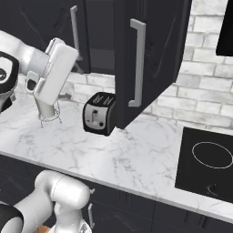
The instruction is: Close all open cabinet doors.
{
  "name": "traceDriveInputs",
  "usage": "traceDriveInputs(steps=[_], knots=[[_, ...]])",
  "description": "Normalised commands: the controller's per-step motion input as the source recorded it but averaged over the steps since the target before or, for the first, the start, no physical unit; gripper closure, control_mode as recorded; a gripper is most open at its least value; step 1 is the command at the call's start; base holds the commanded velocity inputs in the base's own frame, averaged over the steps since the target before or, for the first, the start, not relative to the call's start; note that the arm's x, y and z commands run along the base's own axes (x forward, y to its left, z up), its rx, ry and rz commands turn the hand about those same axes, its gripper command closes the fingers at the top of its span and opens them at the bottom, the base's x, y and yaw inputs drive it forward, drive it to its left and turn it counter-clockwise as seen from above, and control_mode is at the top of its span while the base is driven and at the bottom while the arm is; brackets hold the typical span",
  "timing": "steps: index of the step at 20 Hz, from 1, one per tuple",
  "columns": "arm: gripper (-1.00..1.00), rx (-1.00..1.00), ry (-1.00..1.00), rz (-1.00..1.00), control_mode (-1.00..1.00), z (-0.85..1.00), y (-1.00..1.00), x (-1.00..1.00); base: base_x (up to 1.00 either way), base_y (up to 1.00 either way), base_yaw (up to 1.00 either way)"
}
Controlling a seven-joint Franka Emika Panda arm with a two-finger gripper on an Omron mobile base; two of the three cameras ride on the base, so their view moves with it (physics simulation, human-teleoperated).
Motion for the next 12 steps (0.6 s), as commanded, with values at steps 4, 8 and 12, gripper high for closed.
traceDriveInputs(steps=[4,8,12], knots=[[-1.00,0.00,0.00,-0.13,-1.00,0.00,-0.41,-0.59,0.00,0.00,0.00],[-1.00,0.00,0.00,-0.10,-1.00,0.00,-0.24,-0.60,0.00,0.00,0.00],[-1.00,0.00,0.00,-0.02,-1.00,0.00,-0.13,-0.60,0.00,0.00,0.00]])
